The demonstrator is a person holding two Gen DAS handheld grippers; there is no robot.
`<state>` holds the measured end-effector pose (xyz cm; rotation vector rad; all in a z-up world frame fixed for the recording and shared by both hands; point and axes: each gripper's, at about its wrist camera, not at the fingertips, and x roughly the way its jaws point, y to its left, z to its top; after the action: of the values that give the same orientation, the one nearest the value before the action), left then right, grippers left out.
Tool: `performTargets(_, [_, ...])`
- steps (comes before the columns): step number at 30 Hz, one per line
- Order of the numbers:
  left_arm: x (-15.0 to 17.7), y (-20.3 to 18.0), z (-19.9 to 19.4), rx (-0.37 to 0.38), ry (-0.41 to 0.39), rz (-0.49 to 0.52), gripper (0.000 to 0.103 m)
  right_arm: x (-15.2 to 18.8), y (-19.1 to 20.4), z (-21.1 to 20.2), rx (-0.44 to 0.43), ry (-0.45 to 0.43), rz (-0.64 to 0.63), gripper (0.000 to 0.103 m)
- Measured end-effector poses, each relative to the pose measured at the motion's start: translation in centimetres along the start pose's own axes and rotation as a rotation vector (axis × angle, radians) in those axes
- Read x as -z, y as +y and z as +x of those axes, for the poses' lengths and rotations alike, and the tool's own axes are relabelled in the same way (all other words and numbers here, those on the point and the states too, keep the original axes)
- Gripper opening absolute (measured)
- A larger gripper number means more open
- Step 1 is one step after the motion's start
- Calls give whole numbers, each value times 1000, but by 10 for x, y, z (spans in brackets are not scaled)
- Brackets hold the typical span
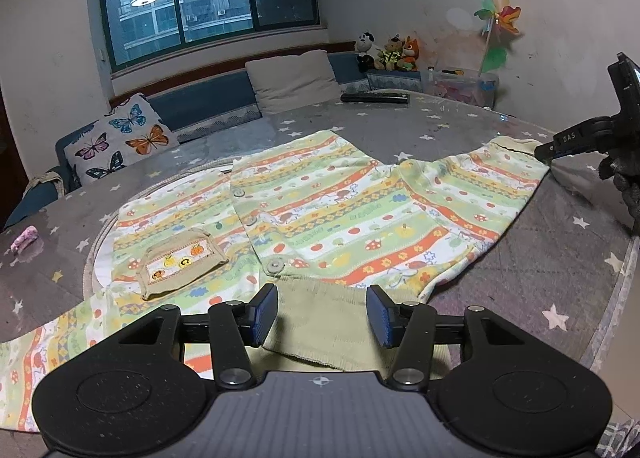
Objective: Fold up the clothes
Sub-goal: 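Lift and fold the sleeve across the shirt front, open the right gripper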
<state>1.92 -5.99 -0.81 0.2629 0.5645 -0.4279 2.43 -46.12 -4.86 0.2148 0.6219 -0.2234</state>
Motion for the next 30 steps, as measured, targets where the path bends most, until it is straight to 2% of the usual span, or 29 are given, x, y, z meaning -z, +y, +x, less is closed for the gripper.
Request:
performTargets(6, [-4, -4, 5, 3, -9, 6, 55, -13, -4, -25, -64, -63, 62, 8])
performTargets(10, [-2, -6, 8, 9, -3, 4, 55, -29, 5, -47, -106, -105, 37, 8])
performTargets(16, [2, -1, 3, 2, -16, -21, 58, -53, 45, -81, -226, -175, -52, 8])
performTargets(22, [8, 12, -7, -16, -41, -64, 61, -67, 115, -98, -387, -195, -168, 7])
performTargets(30, [20, 26, -21, -28, -67, -110, 64, -61, 220, -91, -553, -145, -345, 7])
